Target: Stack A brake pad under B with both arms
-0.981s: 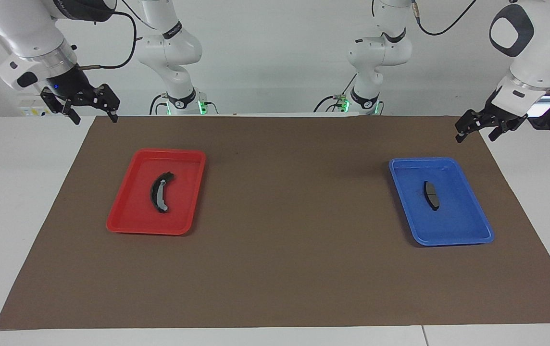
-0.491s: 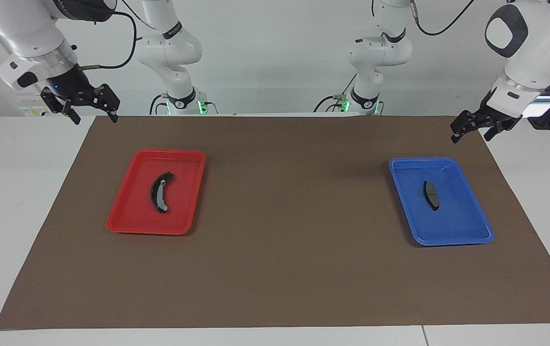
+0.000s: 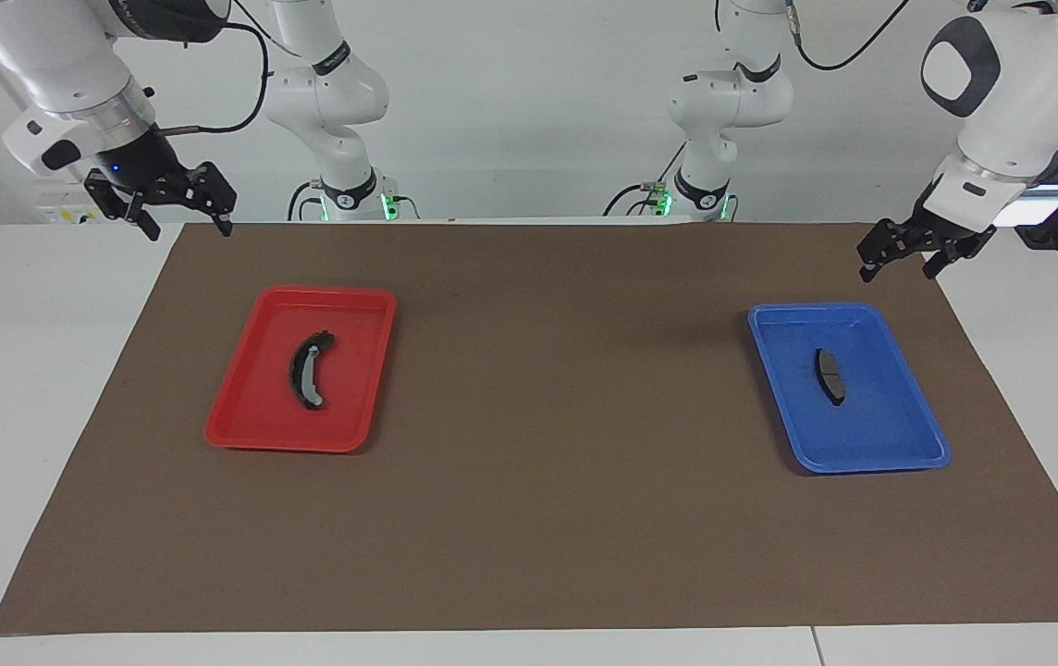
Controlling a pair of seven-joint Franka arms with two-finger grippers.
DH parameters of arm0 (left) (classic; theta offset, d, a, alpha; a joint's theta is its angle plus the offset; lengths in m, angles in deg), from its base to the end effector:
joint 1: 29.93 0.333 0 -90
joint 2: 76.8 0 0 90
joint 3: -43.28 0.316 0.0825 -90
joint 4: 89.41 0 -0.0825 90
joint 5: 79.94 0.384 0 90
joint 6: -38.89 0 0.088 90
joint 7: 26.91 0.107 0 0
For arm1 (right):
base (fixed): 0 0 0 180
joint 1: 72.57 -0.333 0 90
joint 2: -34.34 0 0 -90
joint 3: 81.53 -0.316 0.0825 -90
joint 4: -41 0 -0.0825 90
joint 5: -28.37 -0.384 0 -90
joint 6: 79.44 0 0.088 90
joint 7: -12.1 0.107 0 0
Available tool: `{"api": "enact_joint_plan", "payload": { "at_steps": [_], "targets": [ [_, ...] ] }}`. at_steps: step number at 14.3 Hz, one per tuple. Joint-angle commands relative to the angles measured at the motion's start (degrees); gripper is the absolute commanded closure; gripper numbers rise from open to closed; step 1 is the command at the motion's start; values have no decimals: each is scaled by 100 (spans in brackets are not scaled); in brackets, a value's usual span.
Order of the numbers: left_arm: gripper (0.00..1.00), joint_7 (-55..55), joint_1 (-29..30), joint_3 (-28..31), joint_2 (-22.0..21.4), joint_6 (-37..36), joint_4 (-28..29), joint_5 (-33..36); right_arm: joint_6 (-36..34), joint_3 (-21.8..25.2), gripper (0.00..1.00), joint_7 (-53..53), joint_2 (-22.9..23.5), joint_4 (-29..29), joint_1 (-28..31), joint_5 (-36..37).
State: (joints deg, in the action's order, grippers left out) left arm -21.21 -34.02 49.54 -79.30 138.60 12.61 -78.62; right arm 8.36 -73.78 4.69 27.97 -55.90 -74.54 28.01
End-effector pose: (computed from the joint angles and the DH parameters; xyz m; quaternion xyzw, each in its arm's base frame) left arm 0.5489 0.0239 0.5633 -0.9994 0.0328 -0.0009 0.0091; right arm 0.5118 -0.0551 0.6235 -0.9995 -0.0149 0.0229 0.0133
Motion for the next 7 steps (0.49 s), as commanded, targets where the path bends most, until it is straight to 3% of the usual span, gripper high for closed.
{"api": "enact_joint_plan", "payload": {
  "at_steps": [1, 7],
  "targets": [
    [0, -43, -75, 24, -120, 575, 581, 44, -35, -27, 0, -95, -5, -4, 30, -8],
    [0, 299, 13, 32, 73, 1822, 1592, 44, -35, -27, 0, -95, -5, -13, 30, -8]
  ]
}}
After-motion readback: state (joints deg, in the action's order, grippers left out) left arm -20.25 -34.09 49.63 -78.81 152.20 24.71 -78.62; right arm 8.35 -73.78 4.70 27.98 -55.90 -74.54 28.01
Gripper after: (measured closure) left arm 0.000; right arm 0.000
